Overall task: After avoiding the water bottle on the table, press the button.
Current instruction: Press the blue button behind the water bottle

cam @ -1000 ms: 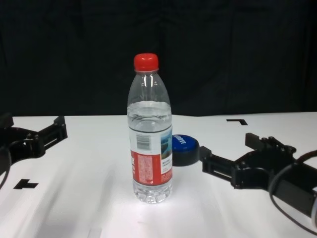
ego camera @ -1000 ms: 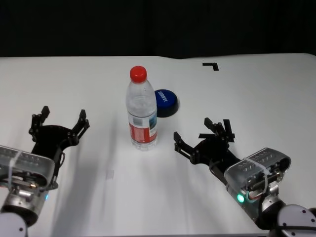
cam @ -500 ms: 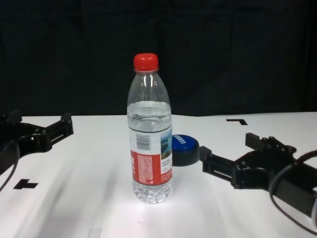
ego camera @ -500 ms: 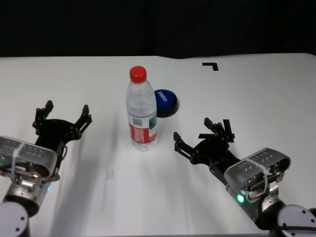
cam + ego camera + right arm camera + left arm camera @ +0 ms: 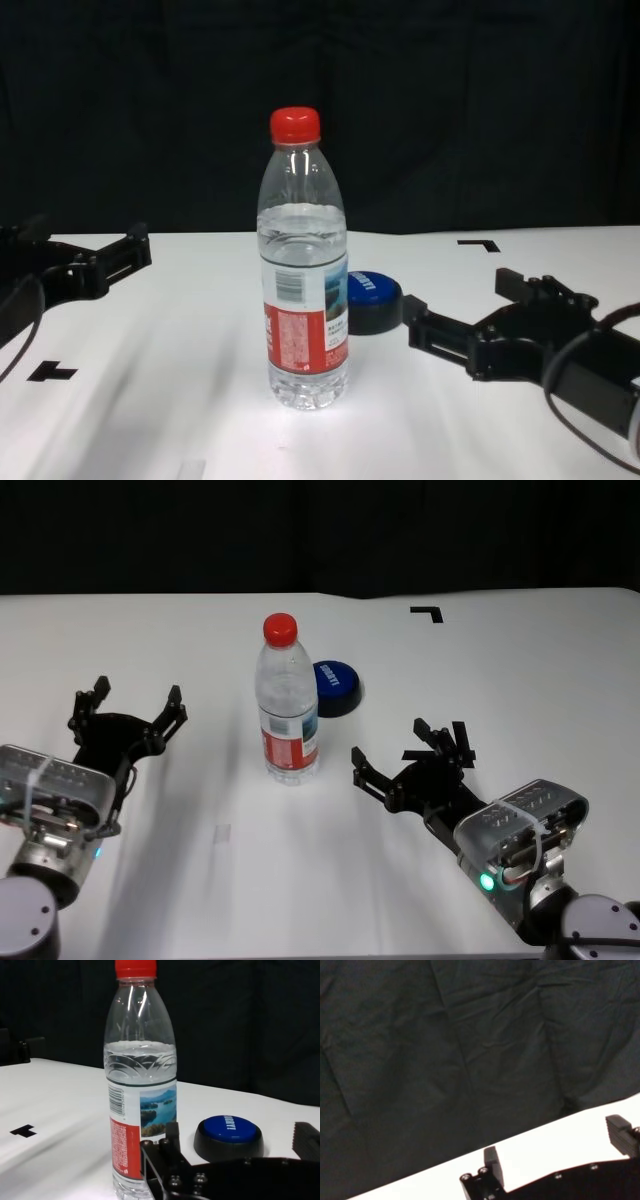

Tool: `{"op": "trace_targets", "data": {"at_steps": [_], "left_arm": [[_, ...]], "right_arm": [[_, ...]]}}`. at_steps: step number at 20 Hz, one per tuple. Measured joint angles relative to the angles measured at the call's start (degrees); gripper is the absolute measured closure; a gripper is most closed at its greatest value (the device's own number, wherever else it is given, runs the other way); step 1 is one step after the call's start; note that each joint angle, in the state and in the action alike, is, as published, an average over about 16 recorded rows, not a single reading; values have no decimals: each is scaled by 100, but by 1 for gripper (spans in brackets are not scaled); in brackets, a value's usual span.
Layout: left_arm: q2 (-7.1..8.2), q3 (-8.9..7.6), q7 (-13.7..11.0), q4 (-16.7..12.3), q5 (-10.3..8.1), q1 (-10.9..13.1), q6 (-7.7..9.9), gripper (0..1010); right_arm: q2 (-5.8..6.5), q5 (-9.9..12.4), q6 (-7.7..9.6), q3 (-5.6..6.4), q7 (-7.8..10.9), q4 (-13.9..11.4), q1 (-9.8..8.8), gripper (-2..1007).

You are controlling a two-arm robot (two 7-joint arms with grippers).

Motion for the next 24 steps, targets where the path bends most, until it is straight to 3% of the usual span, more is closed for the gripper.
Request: {"op": "trace_targets", "data": {"at_steps": [24], "left_arm": [[133, 150, -150, 461, -73, -473, 131, 7]], "right_arm": [[0, 0, 0, 0, 0, 0, 0, 2]]}}
